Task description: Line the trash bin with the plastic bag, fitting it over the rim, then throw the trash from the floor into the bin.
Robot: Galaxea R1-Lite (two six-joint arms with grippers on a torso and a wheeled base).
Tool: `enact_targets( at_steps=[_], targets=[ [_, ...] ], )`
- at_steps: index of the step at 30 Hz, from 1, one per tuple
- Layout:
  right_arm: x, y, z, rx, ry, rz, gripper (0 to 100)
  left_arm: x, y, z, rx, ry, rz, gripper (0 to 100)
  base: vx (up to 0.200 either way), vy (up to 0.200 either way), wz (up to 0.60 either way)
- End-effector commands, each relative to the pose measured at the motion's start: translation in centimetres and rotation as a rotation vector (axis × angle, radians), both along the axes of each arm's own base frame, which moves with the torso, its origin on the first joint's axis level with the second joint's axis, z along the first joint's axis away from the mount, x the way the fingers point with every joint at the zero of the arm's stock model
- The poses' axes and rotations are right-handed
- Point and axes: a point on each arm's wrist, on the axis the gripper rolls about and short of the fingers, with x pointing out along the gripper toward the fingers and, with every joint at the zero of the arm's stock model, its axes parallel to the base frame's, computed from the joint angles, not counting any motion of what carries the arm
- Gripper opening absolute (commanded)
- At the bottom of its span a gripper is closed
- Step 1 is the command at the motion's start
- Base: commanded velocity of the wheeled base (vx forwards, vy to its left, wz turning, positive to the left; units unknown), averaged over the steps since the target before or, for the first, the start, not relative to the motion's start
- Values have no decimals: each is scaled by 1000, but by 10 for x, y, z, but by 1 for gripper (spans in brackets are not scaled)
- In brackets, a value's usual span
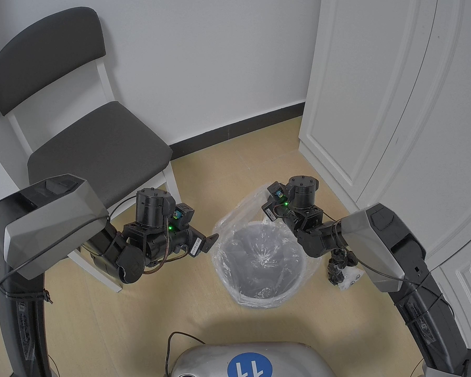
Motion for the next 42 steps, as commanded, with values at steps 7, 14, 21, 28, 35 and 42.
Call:
enact_targets(
  at_steps=[7,14,21,28,35,42],
  targets=[
    [-24,11,2,-10,26,38,100,-1,-3,0,14,-9,25,100,0,0,0],
    [-69,16,14,-11,101,95,100,-4,-7,1,16,-16,21,100,0,0,0],
    [-100,31,29,163,190,158,100,-12,-18,1,10,-54,8,100,0,0,0],
    [-126,23,57,309,214,152,100,-26,-39,-2,28,-62,-1,100,0,0,0],
    [-168,-18,50,444,245,-8,100,-28,-45,-5,38,-59,4,100,0,0,0],
    [-160,-75,35,605,246,-199,100,-23,-53,-24,80,-50,56,100,0,0,0]
  ],
)
